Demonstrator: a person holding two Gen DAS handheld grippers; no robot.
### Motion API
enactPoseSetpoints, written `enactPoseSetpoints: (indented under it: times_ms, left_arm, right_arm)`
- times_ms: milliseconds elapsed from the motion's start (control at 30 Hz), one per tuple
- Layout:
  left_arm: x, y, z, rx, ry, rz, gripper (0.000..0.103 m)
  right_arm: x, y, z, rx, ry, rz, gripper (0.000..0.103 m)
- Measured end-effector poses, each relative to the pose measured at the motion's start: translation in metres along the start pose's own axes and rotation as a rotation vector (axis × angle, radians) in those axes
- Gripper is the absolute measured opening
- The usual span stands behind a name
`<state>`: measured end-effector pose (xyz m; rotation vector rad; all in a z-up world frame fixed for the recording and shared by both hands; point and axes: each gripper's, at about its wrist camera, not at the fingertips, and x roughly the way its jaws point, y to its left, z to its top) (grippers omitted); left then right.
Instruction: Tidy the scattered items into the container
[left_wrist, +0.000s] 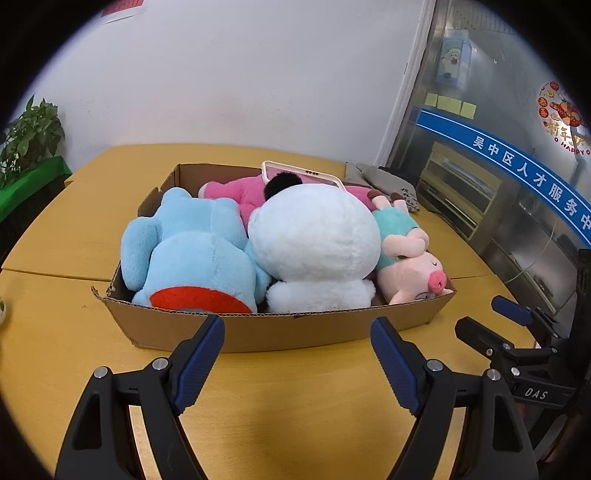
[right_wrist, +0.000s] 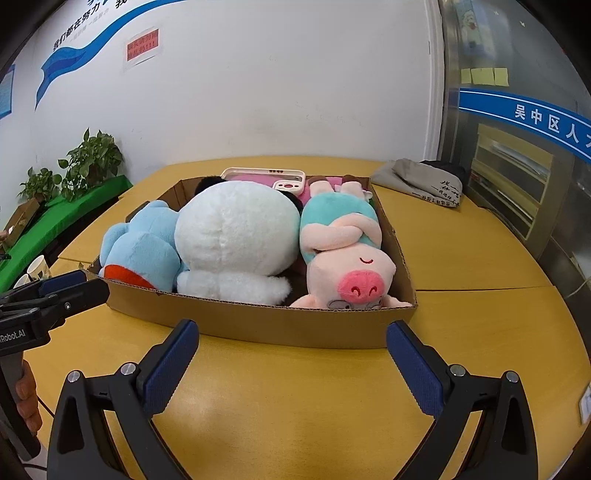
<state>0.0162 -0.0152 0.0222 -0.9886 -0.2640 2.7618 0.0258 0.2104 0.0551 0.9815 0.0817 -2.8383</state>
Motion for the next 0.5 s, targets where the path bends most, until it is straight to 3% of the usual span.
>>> enactPoseSetpoints:
  times_ms: [200, 367, 500]
  left_arm:
    - [0.001, -0.003, -0.002, -0.001, 0.007, 0.045, 0.082]
    - [0.001, -0.011, -0.006, 0.046, 0.012, 0.174, 0.082]
    - [0.005, -0.012, -0.008, 0.055, 0.033, 0.141, 0.082]
  right_arm:
    - [0.002, 0.004, 0.0, -0.015, 0.002, -0.008, 0.103]
    - [0.005, 0.006, 0.0, -0.019, 0.002, -0.012, 0.103]
    - [0.01, 0.007, 0.0, -0.02, 0.008, -0.01, 0.103]
